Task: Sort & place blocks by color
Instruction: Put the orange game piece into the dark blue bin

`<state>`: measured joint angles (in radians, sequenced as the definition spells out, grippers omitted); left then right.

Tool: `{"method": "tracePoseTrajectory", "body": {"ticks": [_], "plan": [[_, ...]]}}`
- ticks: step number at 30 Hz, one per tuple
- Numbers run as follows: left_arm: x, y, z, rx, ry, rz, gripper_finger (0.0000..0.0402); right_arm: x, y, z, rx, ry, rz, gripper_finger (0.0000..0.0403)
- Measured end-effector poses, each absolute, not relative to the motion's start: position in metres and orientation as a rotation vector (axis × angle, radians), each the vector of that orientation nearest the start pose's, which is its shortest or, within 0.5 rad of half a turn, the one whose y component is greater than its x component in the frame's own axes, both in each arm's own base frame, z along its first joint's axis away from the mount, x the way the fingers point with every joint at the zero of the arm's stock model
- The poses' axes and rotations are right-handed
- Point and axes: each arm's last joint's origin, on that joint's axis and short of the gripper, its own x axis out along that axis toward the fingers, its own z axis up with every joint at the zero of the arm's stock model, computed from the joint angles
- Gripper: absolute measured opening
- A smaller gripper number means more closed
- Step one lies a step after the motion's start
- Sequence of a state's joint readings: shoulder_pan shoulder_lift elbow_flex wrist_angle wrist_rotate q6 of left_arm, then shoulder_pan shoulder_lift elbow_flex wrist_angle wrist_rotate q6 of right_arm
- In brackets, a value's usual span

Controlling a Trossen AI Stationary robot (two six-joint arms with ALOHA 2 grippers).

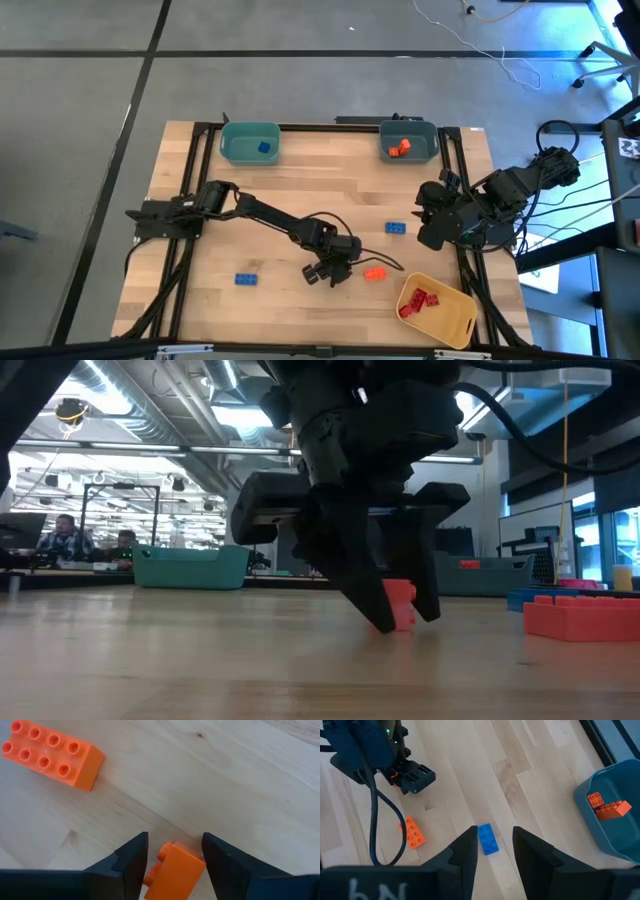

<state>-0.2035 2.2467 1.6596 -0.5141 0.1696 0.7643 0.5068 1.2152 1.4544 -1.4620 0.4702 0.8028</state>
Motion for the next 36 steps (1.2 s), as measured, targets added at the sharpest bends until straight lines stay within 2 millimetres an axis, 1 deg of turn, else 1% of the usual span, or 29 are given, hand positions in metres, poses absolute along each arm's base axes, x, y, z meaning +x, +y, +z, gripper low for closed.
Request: {"method": "tracePoseTrajectory", "body": {"ticks": [6,15,23,27,32,36], "plan": [[0.454,-0.097,0.137,0.684,0.95,-0.744,0.0148,0.167,0.078,0.379,0.151,0.992,-0.386,0.0123],[0.453,-0.095,0.137,0.655,0.963,-0.734,0.0085,0.168,0.078,0.38,0.155,0.987,-0.385,0.0123],[0.453,-0.095,0.136,0.649,0.967,-0.729,0.0084,0.168,0.078,0.38,0.155,0.987,-0.385,0.0123],[0.454,-0.092,0.137,0.594,0.99,-0.692,0.0084,0.168,0.078,0.38,0.154,0.987,-0.385,0.0123],[0.462,-0.077,0.15,0.462,1.035,-0.595,0.0084,0.168,0.078,0.38,0.155,0.987,-0.385,0.0123],[0.472,-0.055,0.167,0.425,1.042,-0.486,0.0084,0.167,0.078,0.38,0.154,0.987,-0.385,0.0123]]}}
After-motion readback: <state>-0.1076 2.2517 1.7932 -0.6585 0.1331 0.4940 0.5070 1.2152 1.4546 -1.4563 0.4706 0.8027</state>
